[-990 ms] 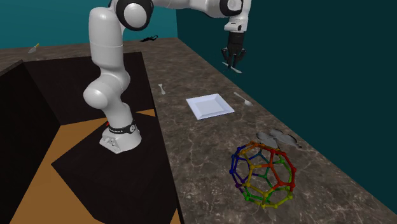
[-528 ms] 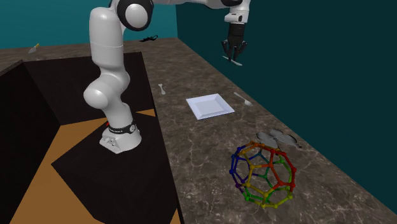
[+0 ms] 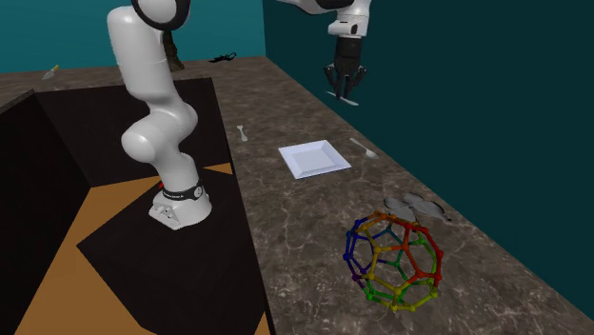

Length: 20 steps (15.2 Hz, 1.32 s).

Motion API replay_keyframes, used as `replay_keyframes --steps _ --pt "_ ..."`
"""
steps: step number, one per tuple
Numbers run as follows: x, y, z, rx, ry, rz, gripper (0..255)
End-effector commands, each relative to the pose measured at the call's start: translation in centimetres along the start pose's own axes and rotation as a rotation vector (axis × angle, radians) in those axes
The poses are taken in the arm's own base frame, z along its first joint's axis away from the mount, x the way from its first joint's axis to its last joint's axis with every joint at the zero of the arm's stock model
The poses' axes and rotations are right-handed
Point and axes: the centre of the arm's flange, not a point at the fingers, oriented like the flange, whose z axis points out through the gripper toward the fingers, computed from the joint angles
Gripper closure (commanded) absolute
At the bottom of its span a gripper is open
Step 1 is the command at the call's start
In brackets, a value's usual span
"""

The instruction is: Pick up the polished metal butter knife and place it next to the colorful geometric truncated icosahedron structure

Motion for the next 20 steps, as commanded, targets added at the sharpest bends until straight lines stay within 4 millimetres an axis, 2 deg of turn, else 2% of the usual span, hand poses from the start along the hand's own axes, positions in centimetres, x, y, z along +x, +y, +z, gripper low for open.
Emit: replay_keyframes --steps 1,20 --pt "2.3 1.3 0.4 0.0 -0.001 -0.002 255" --pt "23.5 14.2 3.8 0.0 -0.001 -0.002 255"
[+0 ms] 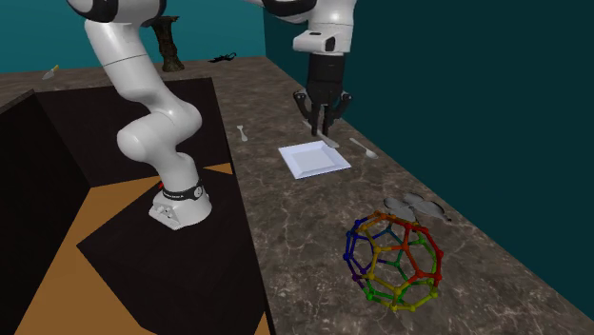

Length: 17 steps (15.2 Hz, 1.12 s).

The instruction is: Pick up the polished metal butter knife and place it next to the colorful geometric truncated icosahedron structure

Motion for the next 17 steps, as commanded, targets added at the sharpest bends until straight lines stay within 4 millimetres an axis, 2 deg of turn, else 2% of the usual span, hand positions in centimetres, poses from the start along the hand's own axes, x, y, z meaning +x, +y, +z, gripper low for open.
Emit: replay_keyframes --steps 1,7,8,17 --pt "2.2 1.3 0.4 0.0 0.0 -0.001 255" --pt "8.9 5.4 1.5 0.0 0.0 -0.001 255" --pt "9.4 5.7 1.6 0.0 0.0 -0.001 255" --pt "8.9 5.3 6.3 0.0 0.0 -0.001 255"
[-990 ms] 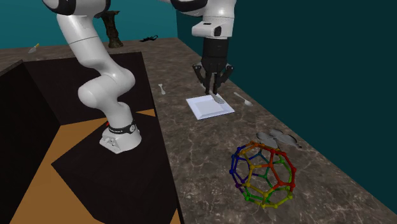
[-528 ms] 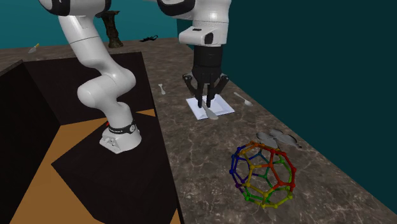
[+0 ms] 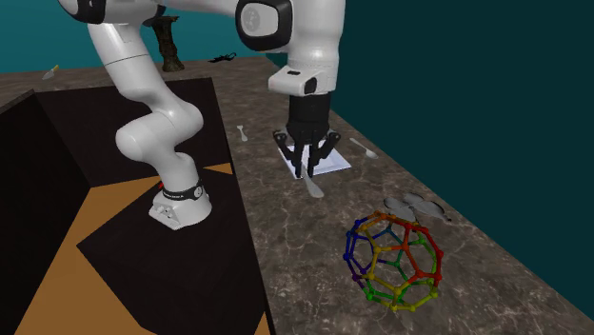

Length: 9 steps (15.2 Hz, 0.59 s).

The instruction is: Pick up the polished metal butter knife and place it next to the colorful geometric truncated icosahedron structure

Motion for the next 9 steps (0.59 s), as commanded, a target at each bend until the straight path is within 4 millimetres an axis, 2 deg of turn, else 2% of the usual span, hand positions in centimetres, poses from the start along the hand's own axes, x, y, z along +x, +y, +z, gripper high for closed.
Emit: replay_keyframes --steps 1,9 --pt "0.0 -0.1 1.0 0.0 0.0 0.0 255" --pt "-0.5 -0.4 5.2 0.0 0.0 0.0 255"
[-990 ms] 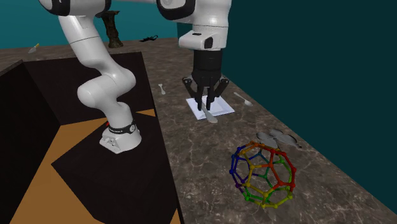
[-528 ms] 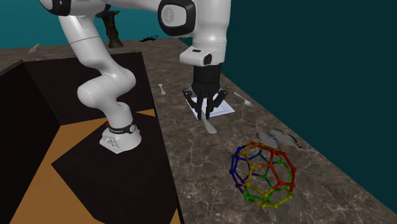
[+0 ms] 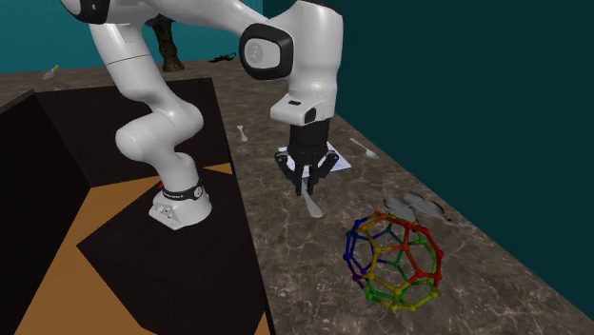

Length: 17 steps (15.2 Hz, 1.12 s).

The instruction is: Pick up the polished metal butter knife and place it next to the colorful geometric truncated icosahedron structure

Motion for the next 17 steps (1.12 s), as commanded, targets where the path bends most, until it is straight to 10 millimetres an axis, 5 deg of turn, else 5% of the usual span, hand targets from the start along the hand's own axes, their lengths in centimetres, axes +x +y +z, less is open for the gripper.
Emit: replay_keyframes --steps 1,17 --pt "-0.3 -0.1 1.0 0.0 0.0 0.0 255" --pt "-1.2 -0.8 9.4 0.0 0.0 0.0 255"
